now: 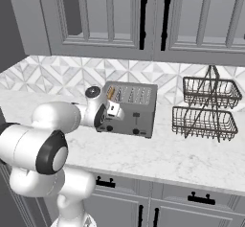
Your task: Start the toaster. Once the lever pops up, take the bread to the plate on the dining counter.
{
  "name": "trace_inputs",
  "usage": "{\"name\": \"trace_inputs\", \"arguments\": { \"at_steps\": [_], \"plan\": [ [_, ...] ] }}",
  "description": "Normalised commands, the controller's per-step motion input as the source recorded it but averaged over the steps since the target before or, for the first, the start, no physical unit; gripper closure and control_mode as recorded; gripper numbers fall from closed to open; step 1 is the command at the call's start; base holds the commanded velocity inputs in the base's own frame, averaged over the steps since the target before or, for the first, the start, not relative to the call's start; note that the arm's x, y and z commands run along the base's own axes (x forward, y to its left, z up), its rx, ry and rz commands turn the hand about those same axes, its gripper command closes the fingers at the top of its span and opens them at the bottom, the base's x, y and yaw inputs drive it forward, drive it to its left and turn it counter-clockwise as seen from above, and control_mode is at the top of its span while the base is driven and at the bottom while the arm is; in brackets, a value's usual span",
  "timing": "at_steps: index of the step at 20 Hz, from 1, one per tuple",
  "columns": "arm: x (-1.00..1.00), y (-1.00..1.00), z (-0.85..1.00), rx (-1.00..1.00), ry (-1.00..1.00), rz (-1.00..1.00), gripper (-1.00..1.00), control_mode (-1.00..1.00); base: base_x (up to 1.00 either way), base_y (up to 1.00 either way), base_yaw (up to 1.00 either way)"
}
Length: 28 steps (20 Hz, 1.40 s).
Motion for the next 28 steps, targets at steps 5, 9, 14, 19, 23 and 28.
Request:
{"name": "trace_inputs", "arguments": {
  "at_steps": [5,9,14,19,23,28],
  "plan": [
    [0.0,0.05,-0.55,0.01,0.0,0.0,1.0,-1.0,0.0,0.0,0.0],
    [0.03,0.04,-0.54,0.0,0.0,0.0,1.0,-1.0,0.0,0.0,0.0],
    [-0.16,0.01,-0.23,0.0,-0.04,0.0,1.0,-1.0,0.0,0.0,0.0],
    [-0.57,0.0,0.36,0.0,-0.23,0.0,1.0,-1.0,0.0,0.0,0.0],
    [-0.21,0.0,0.94,-0.02,-0.1,0.0,1.0,-1.0,0.0,0.0,0.0],
    [-0.17,0.0,1.0,-0.02,0.0,0.0,1.0,-1.0,0.0,0.0,0.0]
  ]
}}
